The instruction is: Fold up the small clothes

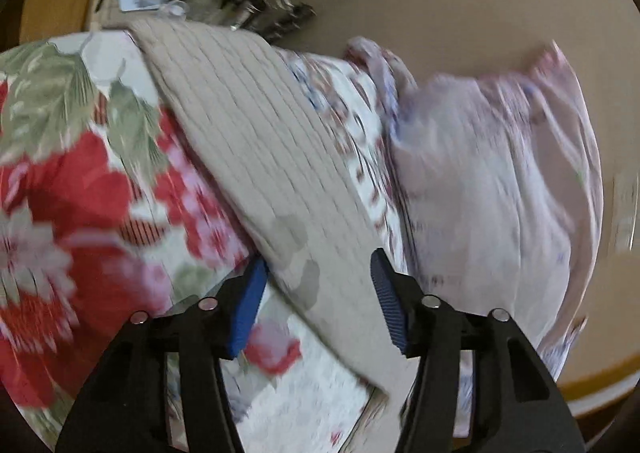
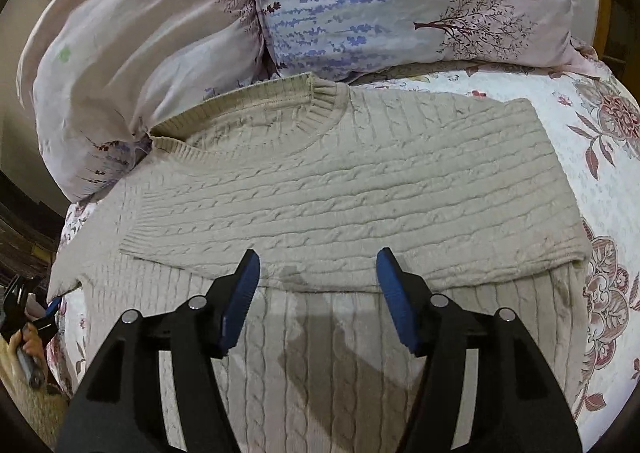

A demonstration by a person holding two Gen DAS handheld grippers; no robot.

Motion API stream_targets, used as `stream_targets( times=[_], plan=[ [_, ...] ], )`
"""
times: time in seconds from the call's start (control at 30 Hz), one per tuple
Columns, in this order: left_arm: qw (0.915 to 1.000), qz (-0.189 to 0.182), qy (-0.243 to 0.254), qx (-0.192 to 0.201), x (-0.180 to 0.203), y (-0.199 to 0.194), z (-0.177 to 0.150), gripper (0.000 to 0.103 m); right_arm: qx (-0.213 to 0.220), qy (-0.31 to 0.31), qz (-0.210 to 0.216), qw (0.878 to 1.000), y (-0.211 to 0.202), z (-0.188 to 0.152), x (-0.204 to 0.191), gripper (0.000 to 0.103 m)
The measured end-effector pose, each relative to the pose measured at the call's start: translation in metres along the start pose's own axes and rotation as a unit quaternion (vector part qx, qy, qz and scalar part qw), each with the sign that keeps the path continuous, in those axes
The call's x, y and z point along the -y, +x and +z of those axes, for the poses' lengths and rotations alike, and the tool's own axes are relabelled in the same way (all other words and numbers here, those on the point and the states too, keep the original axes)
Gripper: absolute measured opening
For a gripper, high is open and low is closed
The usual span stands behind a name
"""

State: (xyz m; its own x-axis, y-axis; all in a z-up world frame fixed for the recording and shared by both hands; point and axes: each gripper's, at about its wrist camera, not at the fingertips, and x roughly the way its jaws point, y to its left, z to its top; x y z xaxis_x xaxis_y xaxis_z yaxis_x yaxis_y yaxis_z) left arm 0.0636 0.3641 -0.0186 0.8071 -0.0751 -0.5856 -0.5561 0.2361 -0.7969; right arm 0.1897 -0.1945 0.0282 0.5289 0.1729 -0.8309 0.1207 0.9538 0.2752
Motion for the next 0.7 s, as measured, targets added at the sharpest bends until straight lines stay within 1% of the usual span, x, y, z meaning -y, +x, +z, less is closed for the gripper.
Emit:
stream_targets(
  times=[0.07, 0.13, 0.17, 0.2, 0.23, 0.3, 0.37, 0.5, 0.6, 0.67, 0.7],
  plan=[
    [0.9999, -0.001, -0.015, 0.007, -0.003, 0.001, 0.012, 0.046, 0.001, 0.002, 0.004, 1.000, -0.001, 0.000, 0.002, 0.061],
    [0.9996, -0.001, -0.026, 0.012, -0.010, 0.000, 0.022, 0.036, 0.003, 0.001, 0.006, 1.000, -0.003, 0.000, 0.005, 0.061],
    [0.9995, -0.001, -0.028, 0.013, -0.014, 0.000, 0.024, 0.033, 0.004, 0.001, 0.007, 1.000, -0.004, 0.000, 0.005, 0.061],
    [0.9995, 0.001, -0.030, 0.014, -0.015, 0.001, 0.025, 0.023, 0.006, 0.001, 0.008, 1.000, -0.005, 0.001, 0.007, 0.061],
    [0.9995, 0.008, -0.029, 0.012, -0.016, 0.002, 0.026, 0.008, 0.007, 0.002, 0.009, 1.000, -0.006, 0.001, 0.008, 0.061],
    [0.9996, 0.004, -0.025, 0.014, -0.017, 0.000, 0.026, 0.007, 0.010, 0.004, 0.013, 1.000, -0.009, 0.001, 0.013, 0.061],
    [0.9996, -0.006, -0.011, 0.023, -0.006, -0.006, 0.025, 0.006, 0.014, 0.006, 0.015, 1.000, -0.013, 0.001, 0.018, 0.061],
    [0.9980, -0.037, 0.039, 0.032, 0.034, -0.018, 0.013, 0.006, 0.023, 0.008, 0.017, 1.000, -0.018, 0.002, 0.025, 0.061],
    [0.9927, -0.076, 0.091, 0.023, 0.074, -0.021, -0.009, 0.006, 0.026, 0.010, 0.017, 0.999, -0.020, 0.002, 0.028, 0.062],
    [0.9862, -0.101, 0.131, 0.008, 0.103, -0.019, -0.031, 0.006, 0.028, 0.011, 0.017, 0.999, -0.021, 0.001, 0.030, 0.062],
    [0.9813, -0.116, 0.154, -0.006, 0.119, -0.015, -0.047, 0.006, 0.028, 0.012, 0.017, 0.999, -0.022, 0.000, 0.032, 0.063]
  ],
)
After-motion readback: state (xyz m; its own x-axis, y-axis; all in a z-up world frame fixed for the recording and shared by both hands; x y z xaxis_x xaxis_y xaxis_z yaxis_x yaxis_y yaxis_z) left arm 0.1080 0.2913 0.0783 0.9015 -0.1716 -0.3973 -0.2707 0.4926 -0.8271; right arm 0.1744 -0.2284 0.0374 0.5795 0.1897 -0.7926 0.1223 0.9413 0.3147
